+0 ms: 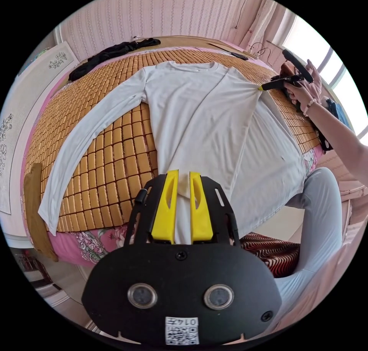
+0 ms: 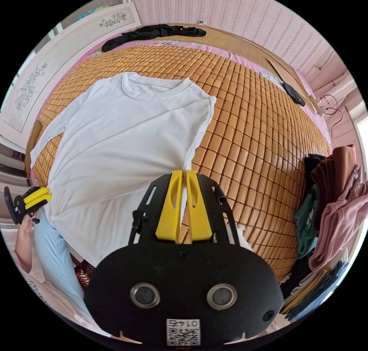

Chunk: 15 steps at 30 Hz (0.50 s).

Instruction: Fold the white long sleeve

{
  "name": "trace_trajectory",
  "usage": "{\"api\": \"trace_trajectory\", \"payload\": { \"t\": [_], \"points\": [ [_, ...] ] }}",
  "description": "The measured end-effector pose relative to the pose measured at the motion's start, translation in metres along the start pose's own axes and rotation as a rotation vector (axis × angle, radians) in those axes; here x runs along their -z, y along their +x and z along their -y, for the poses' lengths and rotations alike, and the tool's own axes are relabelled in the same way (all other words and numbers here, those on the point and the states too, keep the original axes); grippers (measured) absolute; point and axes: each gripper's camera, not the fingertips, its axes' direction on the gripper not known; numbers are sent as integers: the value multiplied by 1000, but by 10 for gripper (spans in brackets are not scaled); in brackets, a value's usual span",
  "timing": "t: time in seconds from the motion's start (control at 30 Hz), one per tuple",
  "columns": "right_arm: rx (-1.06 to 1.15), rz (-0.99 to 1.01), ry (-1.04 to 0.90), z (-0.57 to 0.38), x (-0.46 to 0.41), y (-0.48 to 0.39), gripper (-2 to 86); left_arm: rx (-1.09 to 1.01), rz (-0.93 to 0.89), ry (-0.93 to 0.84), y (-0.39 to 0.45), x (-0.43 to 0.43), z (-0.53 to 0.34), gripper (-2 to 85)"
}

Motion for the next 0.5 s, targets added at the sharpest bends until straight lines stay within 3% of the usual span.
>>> {"api": "trace_trajectory", "payload": {
  "t": [0.23, 0.5],
  "points": [
    [-82, 114, -28, 3, -21, 44, 17, 26, -64, 4, -5, -1, -1, 52],
    [-53, 25, 141, -28, -11, 48, 70, -214, -63, 152, 17, 52, 80, 50]
  ]
}}
